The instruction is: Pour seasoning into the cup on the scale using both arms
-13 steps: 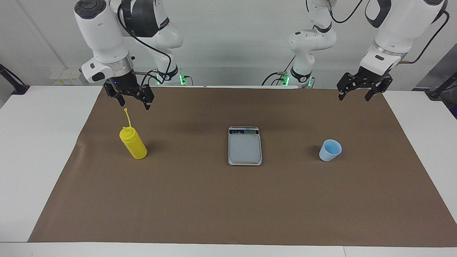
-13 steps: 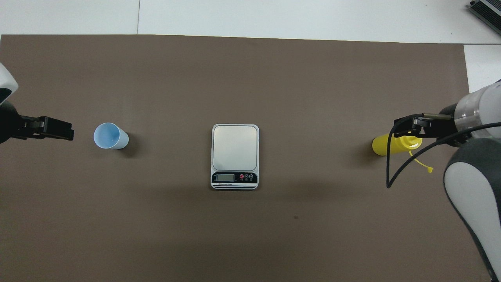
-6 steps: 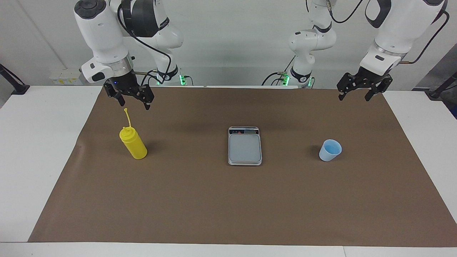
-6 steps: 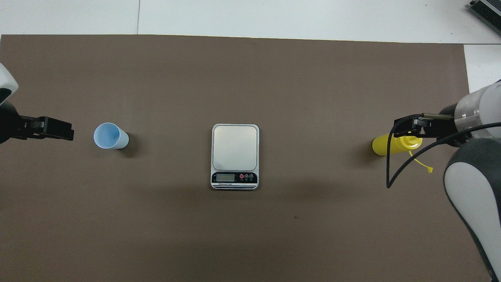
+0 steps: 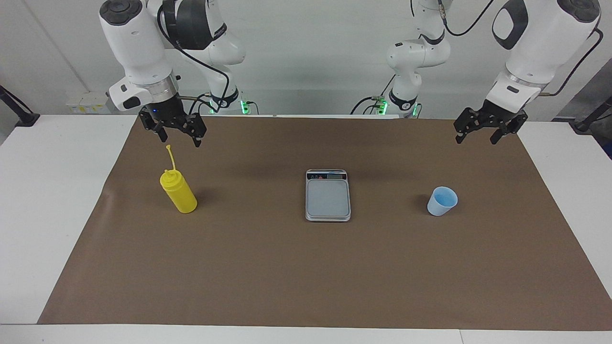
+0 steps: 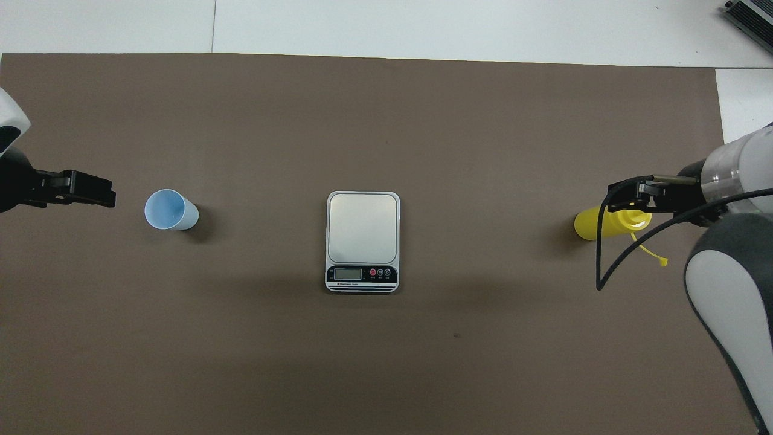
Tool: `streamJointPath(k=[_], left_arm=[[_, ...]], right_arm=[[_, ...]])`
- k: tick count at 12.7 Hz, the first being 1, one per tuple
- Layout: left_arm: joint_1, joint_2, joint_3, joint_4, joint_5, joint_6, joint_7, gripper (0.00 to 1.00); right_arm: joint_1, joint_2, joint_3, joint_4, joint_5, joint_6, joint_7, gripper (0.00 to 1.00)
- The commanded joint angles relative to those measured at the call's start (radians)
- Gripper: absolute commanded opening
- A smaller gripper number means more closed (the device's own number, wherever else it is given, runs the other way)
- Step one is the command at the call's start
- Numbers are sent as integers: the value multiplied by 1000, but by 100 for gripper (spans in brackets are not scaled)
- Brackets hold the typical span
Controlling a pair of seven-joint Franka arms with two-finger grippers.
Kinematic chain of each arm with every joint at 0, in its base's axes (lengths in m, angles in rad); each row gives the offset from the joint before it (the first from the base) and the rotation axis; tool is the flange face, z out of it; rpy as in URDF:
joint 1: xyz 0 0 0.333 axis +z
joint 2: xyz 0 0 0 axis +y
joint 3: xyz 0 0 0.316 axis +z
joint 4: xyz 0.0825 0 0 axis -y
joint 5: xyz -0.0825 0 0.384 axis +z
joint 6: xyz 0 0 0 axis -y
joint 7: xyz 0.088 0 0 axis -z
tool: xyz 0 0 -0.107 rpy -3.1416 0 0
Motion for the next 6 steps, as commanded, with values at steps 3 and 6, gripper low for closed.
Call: streamJointPath(k=[3,6], left_arm=[[57,125,-3,-35,-10,195,-1,100],[83,112,-3,-248,-10,428,-19,100]], right_arm=[[-13,-7,4,-9,20,5,-18,100],[-13,-7,4,-6,20,5,-18,100]])
